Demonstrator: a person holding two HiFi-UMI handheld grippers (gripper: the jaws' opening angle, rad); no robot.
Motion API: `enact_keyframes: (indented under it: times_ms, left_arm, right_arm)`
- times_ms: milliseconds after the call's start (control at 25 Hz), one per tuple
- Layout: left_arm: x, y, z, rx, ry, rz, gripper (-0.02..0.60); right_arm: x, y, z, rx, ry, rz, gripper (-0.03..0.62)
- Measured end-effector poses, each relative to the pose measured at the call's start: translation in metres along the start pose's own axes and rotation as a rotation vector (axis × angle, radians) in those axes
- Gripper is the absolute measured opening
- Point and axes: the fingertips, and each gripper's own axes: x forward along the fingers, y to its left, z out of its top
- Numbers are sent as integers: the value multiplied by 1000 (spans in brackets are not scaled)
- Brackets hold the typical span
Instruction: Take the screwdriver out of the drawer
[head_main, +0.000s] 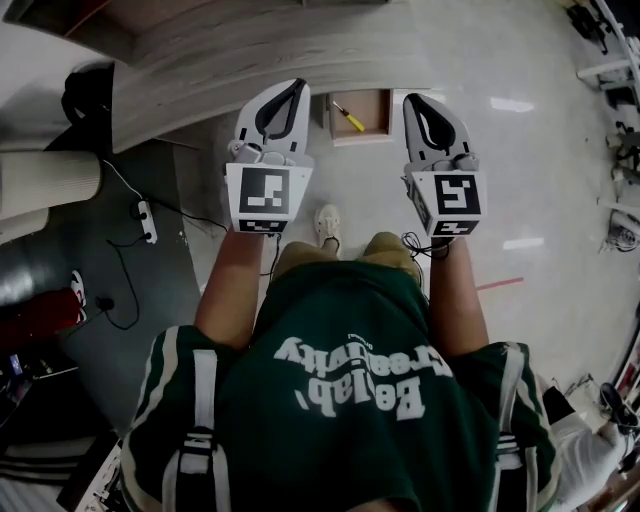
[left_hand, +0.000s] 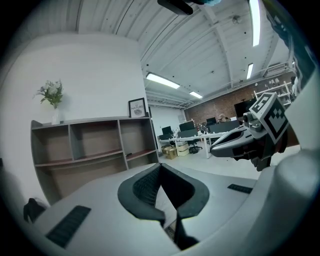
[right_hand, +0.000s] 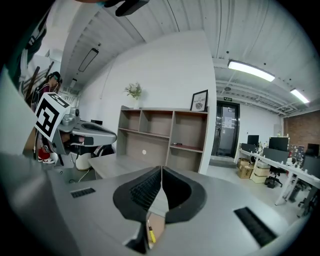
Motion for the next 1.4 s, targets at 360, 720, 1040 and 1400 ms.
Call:
enact_keyframes:
  times_ms: [360,720,1040,1400]
  left_arm:
    - [46,-6,-41,-29,22,-43,18]
    - [83,-12,-96,-49,51,10,17]
    - [102,-16,-154,-92,82,26,17]
    - [120,-19,-211,-111,119,41,17]
  right_arm:
    - [52,-7,-63,9,99,43,34]
    - [108,3,-151,-32,189,177,35]
    - [147,21,-233,-45,281,240,35]
    - [178,31,-314,-98,357,279,37]
